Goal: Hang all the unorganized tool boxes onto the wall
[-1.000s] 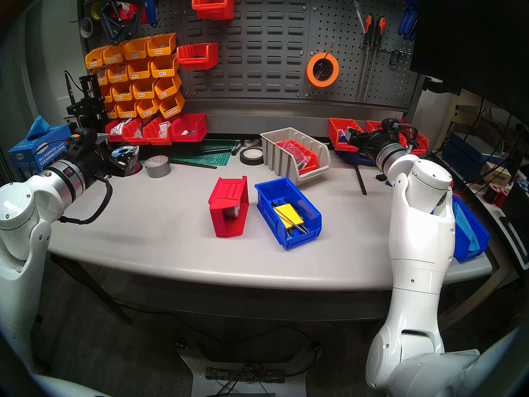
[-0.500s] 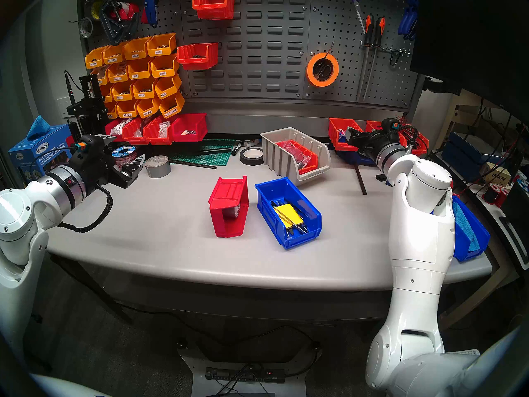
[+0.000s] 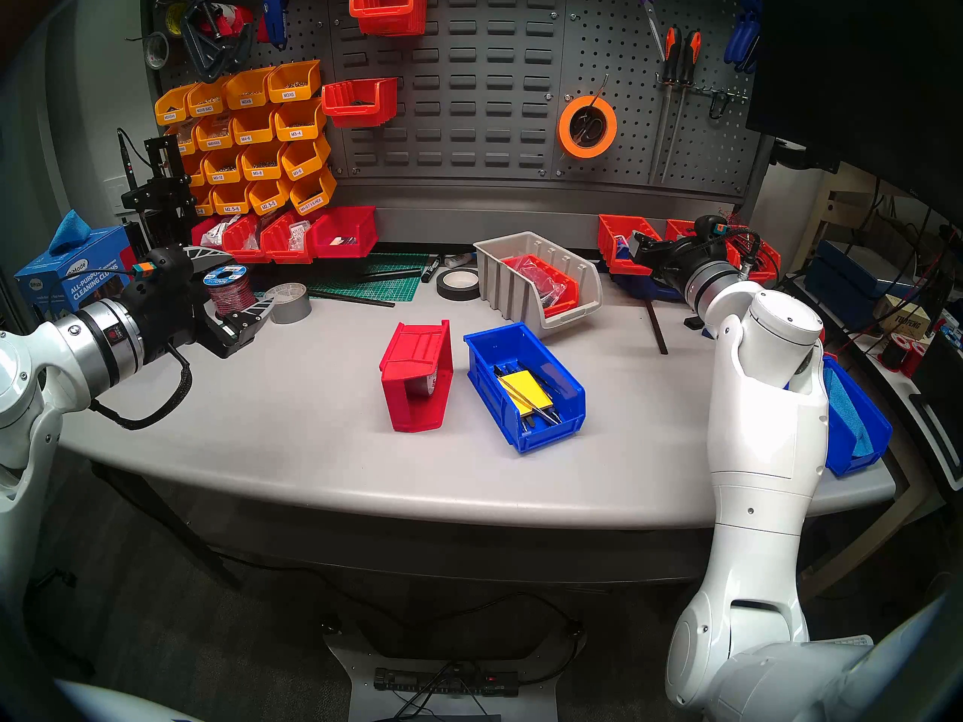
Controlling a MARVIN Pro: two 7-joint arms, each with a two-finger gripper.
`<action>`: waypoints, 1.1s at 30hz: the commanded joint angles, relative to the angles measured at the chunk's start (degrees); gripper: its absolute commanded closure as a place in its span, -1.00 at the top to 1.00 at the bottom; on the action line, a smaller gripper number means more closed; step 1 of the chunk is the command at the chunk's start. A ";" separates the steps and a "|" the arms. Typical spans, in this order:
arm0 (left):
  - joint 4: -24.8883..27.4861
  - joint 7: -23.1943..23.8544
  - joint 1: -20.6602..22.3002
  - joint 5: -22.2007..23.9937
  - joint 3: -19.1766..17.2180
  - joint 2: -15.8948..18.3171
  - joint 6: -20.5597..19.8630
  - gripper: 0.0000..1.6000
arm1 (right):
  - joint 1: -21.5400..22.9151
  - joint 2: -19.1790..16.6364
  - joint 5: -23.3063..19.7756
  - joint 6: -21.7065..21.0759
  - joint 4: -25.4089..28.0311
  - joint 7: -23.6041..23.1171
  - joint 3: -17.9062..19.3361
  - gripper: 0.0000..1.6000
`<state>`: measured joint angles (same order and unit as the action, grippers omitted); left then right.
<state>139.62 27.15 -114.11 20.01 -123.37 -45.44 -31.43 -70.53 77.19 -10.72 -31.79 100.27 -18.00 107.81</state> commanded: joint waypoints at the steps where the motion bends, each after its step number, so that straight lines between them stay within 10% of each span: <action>1: 0.38 2.90 -0.13 1.01 -0.90 1.37 1.14 1.00 | 0.34 -0.07 -0.03 0.11 0.66 -0.03 -0.02 1.00; 33: 0.38 3.06 -5.22 -12.21 8.25 2.66 18.86 1.00 | 0.38 -0.08 -0.04 0.14 0.53 -0.05 -0.02 1.00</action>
<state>139.73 30.73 -118.47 9.10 -115.73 -42.29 -15.70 -70.53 77.18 -10.72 -31.79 100.15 -18.00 107.81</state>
